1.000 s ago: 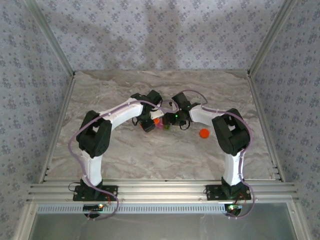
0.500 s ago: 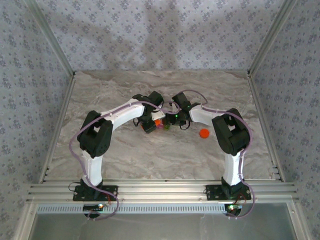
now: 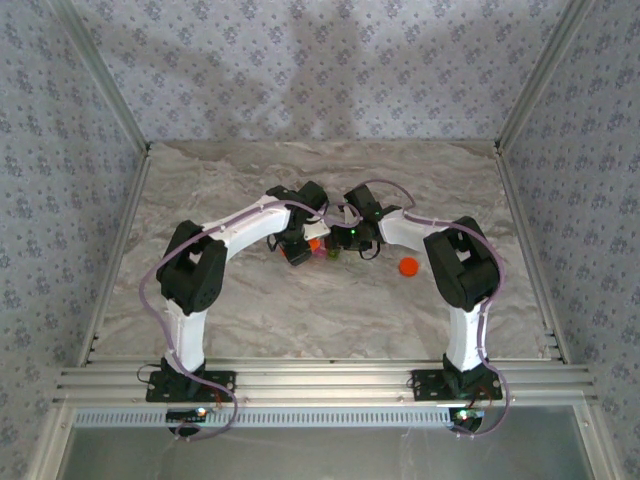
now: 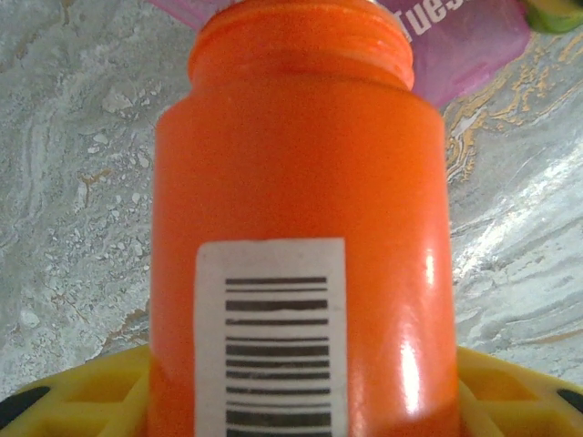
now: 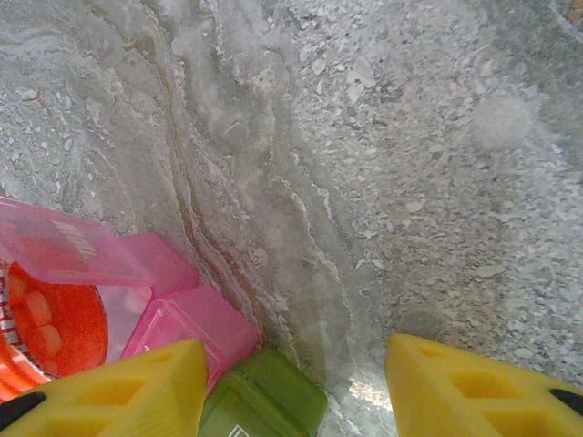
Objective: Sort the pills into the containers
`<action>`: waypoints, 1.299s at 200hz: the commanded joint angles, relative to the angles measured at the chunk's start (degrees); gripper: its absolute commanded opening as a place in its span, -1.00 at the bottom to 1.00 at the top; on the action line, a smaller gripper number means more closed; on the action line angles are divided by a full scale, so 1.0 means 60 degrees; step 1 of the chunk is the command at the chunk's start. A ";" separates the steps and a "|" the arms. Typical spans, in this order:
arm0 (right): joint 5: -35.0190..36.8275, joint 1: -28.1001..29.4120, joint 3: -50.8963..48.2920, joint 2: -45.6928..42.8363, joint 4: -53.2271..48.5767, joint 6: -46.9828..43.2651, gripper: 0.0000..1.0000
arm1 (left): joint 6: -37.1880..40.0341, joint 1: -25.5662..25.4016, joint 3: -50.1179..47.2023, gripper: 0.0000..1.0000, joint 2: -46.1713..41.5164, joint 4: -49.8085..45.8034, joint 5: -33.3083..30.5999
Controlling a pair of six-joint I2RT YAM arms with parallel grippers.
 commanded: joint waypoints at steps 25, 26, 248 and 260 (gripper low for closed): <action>0.0139 -0.0027 -0.0196 0.0311 -0.0363 0.0090 0.11 | 0.0153 -0.0046 0.0186 -1.00 0.0208 -0.0543 -0.0198; 0.0138 -0.0028 -0.0196 0.0305 -0.0364 0.0090 0.11 | 0.0154 -0.0045 0.0181 -1.00 0.0208 -0.0543 -0.0207; 0.0135 -0.0065 -0.0196 0.0328 -0.0396 0.0039 0.11 | 0.0404 -0.0067 0.0601 -1.00 0.0308 -0.0892 -0.0823; 0.0138 -0.0068 -0.0196 0.0331 -0.0396 0.0042 0.11 | 0.0411 -0.0064 0.0601 -1.00 0.0304 -0.0921 -0.0801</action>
